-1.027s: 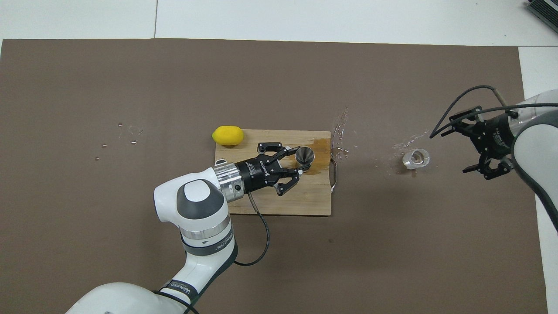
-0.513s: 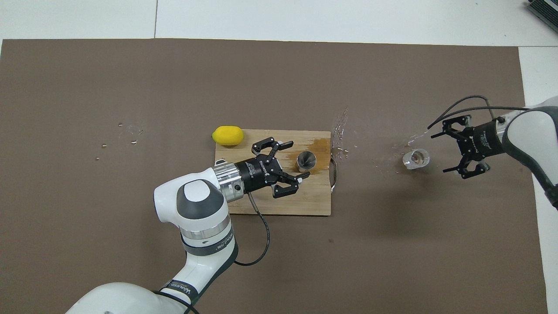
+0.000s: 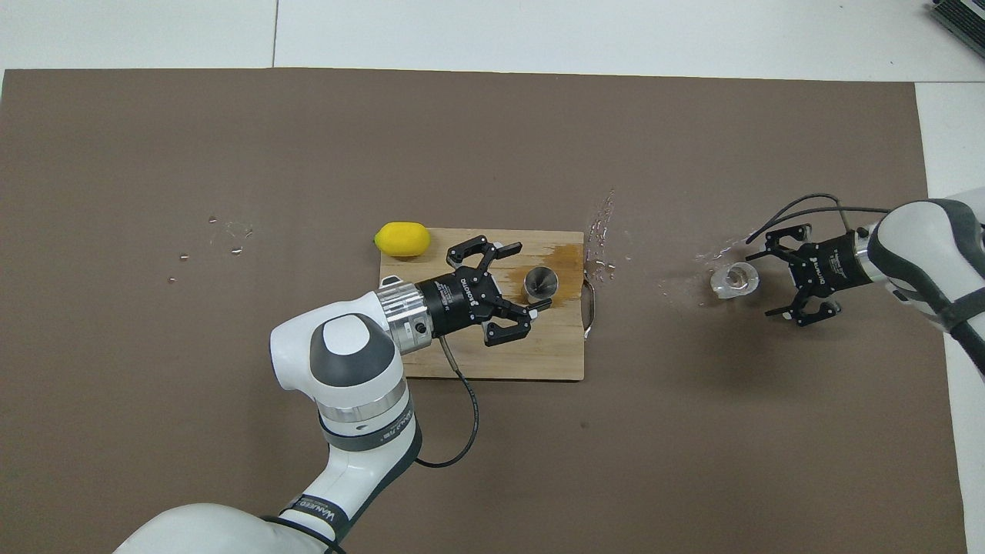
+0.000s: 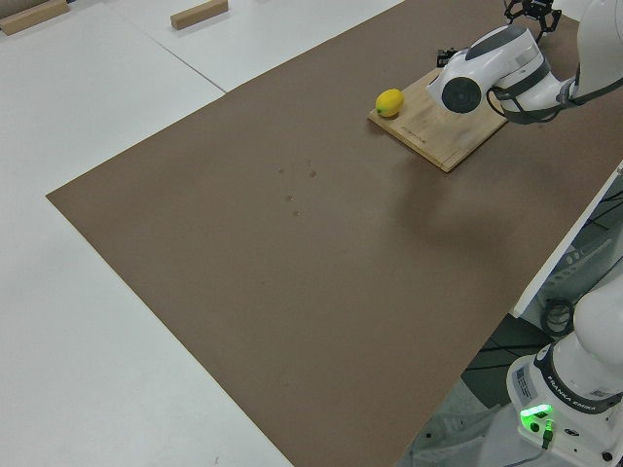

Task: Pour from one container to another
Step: 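Grasp the clear glass with the right gripper while the left gripper withdraws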

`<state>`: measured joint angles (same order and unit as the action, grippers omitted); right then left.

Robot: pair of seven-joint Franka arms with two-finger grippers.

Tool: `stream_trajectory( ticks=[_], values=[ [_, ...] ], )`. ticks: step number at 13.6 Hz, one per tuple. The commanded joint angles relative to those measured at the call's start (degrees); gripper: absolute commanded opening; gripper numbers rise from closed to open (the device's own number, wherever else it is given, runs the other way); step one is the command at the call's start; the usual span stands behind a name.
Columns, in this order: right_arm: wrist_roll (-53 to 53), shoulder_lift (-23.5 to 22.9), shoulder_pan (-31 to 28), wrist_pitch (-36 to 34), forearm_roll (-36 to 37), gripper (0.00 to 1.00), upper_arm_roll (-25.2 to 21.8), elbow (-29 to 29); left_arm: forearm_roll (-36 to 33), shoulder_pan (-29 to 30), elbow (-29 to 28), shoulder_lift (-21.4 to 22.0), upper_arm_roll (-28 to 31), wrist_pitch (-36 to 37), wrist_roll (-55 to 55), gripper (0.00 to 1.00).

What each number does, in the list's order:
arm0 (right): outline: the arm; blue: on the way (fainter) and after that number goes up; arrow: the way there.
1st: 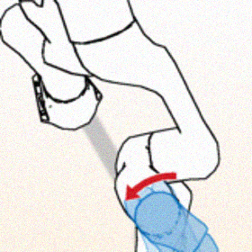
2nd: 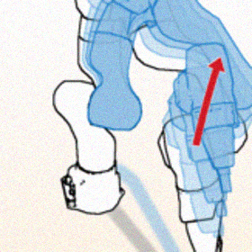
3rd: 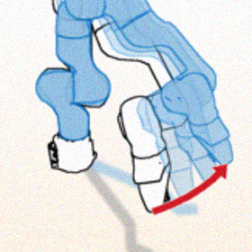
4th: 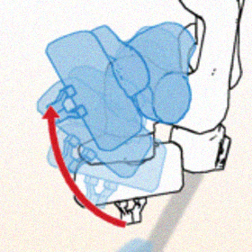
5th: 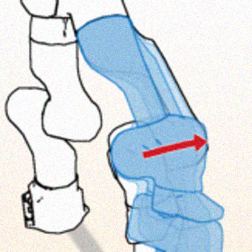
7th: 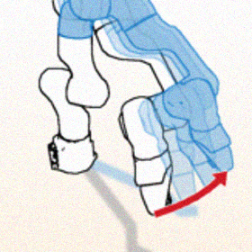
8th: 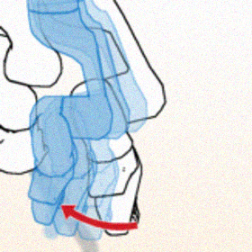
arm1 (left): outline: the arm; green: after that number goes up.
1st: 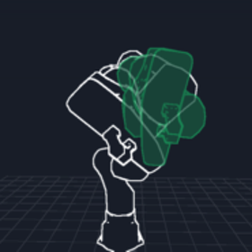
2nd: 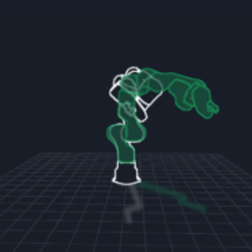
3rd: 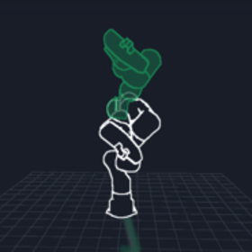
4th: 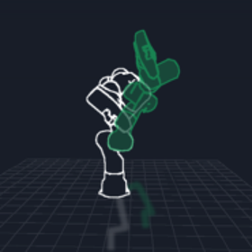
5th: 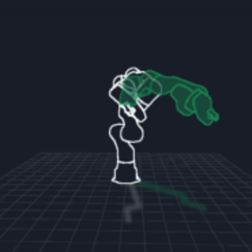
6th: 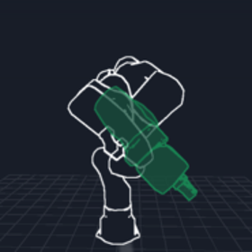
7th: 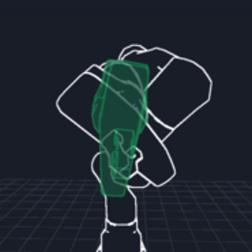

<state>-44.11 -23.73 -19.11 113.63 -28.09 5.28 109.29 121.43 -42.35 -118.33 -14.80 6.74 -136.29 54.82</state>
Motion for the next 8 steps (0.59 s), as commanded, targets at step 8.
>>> stream_trajectory(
  ticks=[8],
  values=[
    [1.31, 1.06, 1.62, 2.03, -4.07, 1.0, 1.04, 3.29, -43.06, 10.16, 4.67, 9.44, 1.08, -6.27, 1.42, 1.0]
  ],
)
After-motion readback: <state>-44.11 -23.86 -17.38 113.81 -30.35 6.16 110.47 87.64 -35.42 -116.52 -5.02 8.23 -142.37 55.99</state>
